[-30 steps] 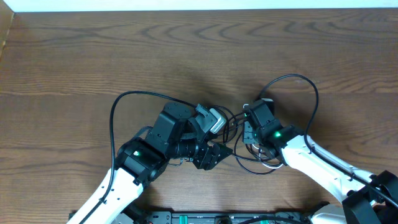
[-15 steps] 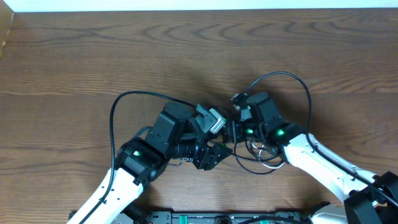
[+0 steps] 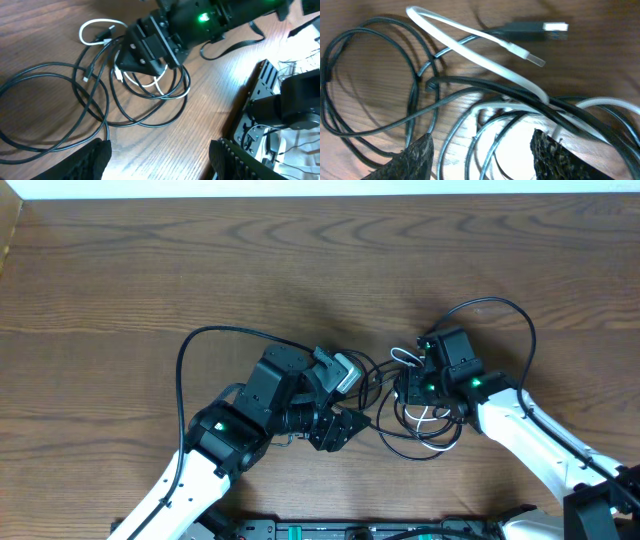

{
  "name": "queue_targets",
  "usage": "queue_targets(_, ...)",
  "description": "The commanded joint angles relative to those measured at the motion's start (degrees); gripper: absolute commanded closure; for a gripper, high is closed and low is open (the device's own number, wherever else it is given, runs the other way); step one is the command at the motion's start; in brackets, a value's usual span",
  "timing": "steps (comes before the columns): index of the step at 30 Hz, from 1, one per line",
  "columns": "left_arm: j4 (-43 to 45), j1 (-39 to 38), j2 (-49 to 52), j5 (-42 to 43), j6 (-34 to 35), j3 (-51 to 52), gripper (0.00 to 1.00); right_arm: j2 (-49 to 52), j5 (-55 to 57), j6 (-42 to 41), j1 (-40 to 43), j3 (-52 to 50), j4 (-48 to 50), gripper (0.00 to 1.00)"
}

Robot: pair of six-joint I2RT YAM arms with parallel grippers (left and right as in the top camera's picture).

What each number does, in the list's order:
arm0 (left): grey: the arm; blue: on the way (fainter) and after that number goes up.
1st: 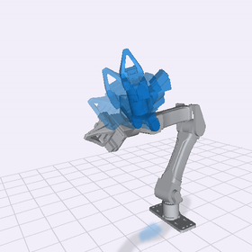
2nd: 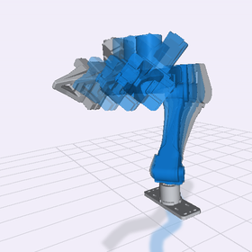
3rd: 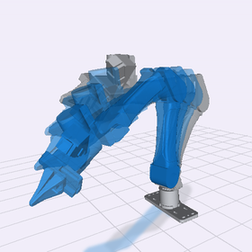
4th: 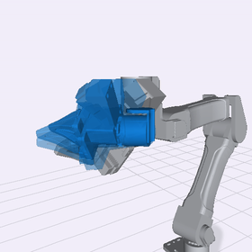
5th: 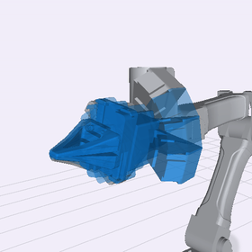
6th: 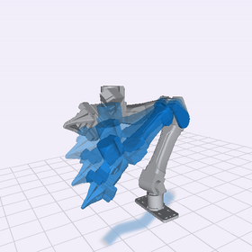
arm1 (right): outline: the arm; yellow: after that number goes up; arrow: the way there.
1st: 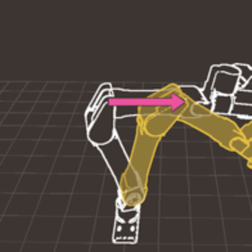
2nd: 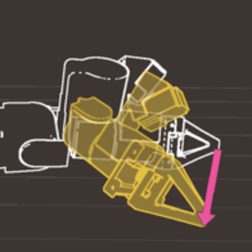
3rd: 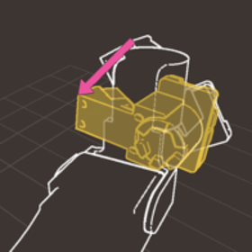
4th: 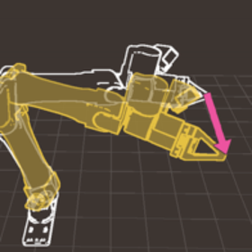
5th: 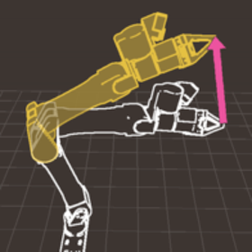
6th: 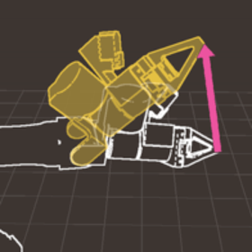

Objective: Untangle cables

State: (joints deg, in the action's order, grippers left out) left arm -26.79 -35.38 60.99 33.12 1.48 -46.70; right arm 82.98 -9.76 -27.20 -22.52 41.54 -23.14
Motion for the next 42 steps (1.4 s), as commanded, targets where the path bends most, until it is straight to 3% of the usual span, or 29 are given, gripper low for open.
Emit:
queue_targets(1,-0.11,-0.07,0.46,-0.87,-0.35,0.39,0.31,-1.60,2.21,-0.13,0.48,0.81,-1.49,0.37)
queue_targets(9,-0.11,-0.07,2.93,-0.85,-0.35,0.39,0.32,-2.29,-6.91,-0.09,0.46,1.57,-2.97,0.36)
queue_targets(13,-0.11,-0.07,4.28,-0.83,-0.35,0.39,0.32,-3.82,-11.21,-0.22,0.48,4.72,-9.40,0.37)
queue_targets(16,-0.09,-0.09,4.66,-0.83,-0.35,0.39,0.31,-5.75,-10.64,-0.15,0.46,8.76,-19.06,0.34)
queue_targets(22,0.11,-0.07,4.66,-0.83,-0.35,0.39,0.32,-7.63,0.00,-0.17,0.35,9.49,-24.33,0.30)
queue_targets(26,0.11,-0.09,4.66,-0.83,-0.35,0.39,0.32,-7.08,3.72,-0.20,0.31,6.19,-22.25,0.31)
queue_targets(34,0.09,-0.09,4.66,-0.79,-0.28,0.39,0.32,-5.57,3.82,-0.22,0.31,-1.33,-6.91,0.33)
queue_targets(42,0.07,-0.09,4.66,-0.59,-0.09,0.39,0.31,-3.41,3.82,-0.20,0.31,-4.72,-1.92,0.39)
